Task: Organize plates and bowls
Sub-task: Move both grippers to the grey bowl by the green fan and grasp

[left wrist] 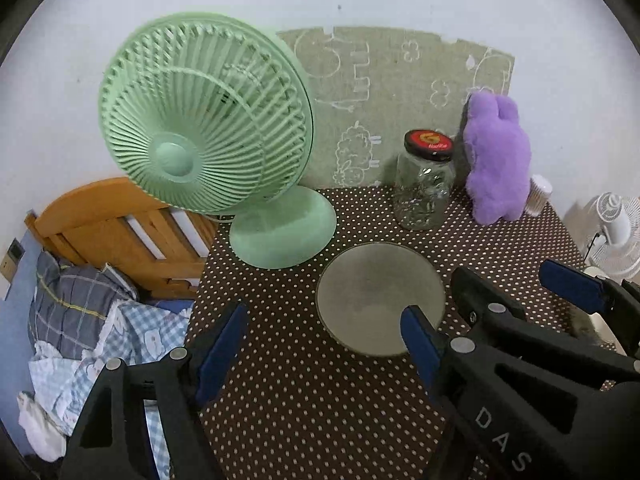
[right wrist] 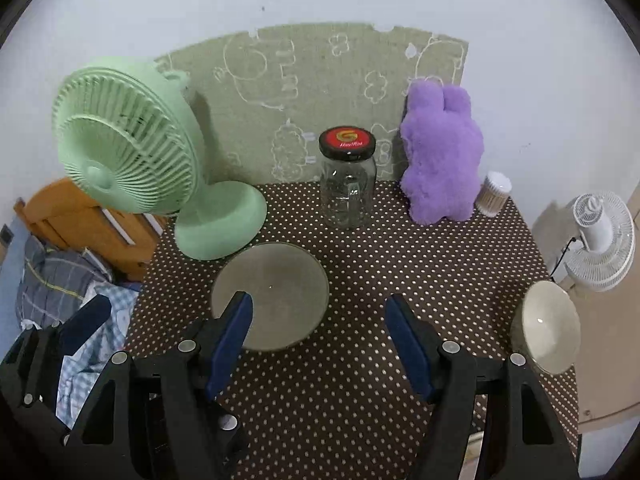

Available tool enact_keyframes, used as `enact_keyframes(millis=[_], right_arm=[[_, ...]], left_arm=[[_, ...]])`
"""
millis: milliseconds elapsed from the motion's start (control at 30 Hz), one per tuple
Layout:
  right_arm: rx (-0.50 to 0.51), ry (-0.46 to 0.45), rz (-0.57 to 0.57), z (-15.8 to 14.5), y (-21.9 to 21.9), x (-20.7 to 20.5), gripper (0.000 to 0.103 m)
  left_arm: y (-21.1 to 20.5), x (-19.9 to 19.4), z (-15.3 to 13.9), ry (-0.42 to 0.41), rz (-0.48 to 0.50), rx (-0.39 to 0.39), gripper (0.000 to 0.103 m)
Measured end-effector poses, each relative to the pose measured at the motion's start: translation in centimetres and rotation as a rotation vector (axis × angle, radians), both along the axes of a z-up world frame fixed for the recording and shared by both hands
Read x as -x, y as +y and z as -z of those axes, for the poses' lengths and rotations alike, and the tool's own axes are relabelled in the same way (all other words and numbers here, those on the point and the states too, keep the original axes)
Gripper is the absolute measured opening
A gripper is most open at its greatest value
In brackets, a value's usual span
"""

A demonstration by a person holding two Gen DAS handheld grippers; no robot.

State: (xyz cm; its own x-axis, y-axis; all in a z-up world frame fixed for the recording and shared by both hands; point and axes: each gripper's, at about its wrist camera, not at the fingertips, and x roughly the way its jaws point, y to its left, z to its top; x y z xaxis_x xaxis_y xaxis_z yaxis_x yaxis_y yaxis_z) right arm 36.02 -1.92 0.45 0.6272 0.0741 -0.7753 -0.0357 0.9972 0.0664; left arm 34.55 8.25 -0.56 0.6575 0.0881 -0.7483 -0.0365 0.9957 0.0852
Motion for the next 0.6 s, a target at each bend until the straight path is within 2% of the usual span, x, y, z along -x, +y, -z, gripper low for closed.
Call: enact_keyframes(millis=[300, 533, 600], right_arm=[[0.017, 0.059, 0.013, 3.9, 1.0, -4.7, 0.072], [0.015, 0.092, 0.015, 7.0, 1.0, -7.1, 0.072], [0.017, 0.103, 0.022, 7.8, 0.8, -7.6, 0.072]], left_arm=[[1.2, -4.6, 4.0, 0.048, 0.009, 0.003, 0.08], [1.1, -6.4, 6.6, 0.069, 0.026, 0.02, 0.078], [1.1, -6.9, 7.4, 0.076, 0.02, 0.011, 0.072]])
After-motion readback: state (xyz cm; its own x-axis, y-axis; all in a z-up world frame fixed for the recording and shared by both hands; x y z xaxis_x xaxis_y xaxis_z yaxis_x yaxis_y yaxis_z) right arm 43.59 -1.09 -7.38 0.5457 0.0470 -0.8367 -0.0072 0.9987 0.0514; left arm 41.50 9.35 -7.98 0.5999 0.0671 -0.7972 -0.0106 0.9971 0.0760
